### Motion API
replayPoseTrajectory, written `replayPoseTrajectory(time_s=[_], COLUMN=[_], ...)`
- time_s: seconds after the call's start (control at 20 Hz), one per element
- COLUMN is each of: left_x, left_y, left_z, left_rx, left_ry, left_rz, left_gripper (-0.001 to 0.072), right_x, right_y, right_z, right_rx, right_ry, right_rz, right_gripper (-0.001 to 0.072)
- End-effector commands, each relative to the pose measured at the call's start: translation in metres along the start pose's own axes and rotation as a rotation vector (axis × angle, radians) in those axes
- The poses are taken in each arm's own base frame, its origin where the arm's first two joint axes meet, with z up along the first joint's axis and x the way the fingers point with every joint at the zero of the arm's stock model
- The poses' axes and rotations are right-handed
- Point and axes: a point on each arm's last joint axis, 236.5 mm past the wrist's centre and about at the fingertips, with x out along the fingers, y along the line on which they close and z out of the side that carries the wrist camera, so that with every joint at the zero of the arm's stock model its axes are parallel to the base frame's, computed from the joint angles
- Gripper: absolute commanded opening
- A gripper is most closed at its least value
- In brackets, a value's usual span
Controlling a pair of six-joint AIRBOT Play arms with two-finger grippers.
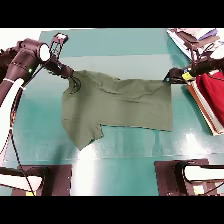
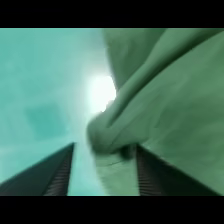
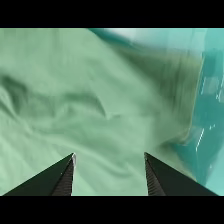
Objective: Fold the shirts.
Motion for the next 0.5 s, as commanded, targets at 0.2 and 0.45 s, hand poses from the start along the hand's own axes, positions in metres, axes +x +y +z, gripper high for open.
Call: replayPoseTrajectory(time_s=[0.2,0.45], left_x=[-0.058,-0.032], left_y=[0.082,0.029], left_z=[-0.077,-0.197], left_rx=[-0.326,-0.465], left_ry=[0.106,0.263], left_rz=[-0.022,-0.17], left_gripper=[0.0465,0.0466], right_x=[-0.044,-0.049], right_y=[0.031,0.053], right_z=[0.002,-0.032], right_rx=[-0.088,-0.121], right_ry=[-0.072,-0.11], right_rz=[0.011,0.018], right_gripper=[0.0482,0.0481])
